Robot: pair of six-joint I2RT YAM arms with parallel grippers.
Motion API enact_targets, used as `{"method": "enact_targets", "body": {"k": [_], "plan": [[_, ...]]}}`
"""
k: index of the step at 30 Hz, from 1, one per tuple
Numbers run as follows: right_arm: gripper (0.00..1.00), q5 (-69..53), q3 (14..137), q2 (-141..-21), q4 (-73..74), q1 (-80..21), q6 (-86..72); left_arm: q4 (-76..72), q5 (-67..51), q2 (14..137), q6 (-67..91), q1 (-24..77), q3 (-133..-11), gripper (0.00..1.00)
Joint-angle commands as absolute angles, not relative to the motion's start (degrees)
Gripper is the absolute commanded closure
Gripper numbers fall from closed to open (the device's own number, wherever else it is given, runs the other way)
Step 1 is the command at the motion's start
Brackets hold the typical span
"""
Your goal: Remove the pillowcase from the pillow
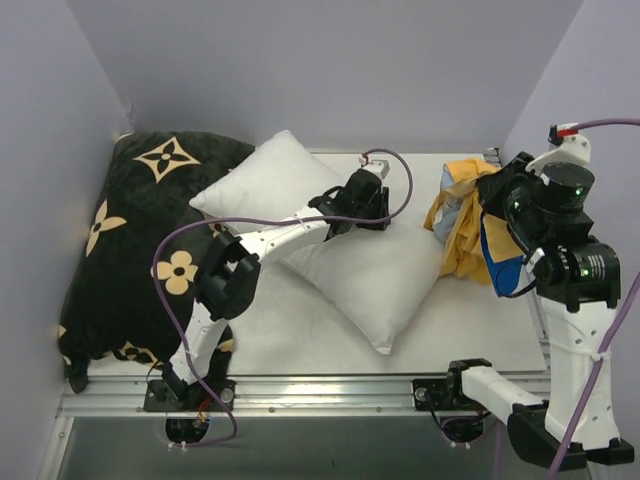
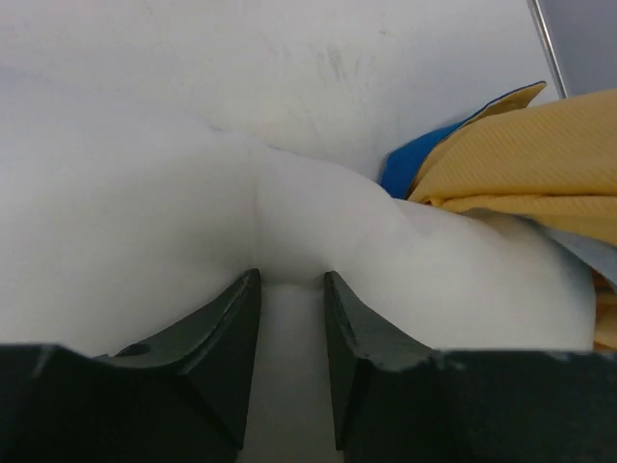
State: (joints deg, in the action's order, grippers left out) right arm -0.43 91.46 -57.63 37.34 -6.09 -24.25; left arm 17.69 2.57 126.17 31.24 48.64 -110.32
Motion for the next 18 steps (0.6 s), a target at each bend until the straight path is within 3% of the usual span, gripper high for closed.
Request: {"method": "enact_targets", "body": {"k": [1,3,10,18], "plan": [[1.0,4.4,95.2,-60.5,32.2,-5.1,-22.2,20.7,1.3,120.6,32.1,49.7,-103.2,0.61],[1.0,6.1,97.9,-62.8,32.9,-3.8,-22.1,20.7,2.0,118.3,31.6,50.0,-99.6,0.68],[1.0,16.9,103.9,-66.8,34.0,-0.4,-20.7,20.7,0.6,110.7,27.6,50.3,-87.5,0.7],[1.0,17.5,104.3,-69.0,32.3,-0.2,-19.9,19.9,-2.7,106.4,26.4,50.1,-80.4,0.72]]}}
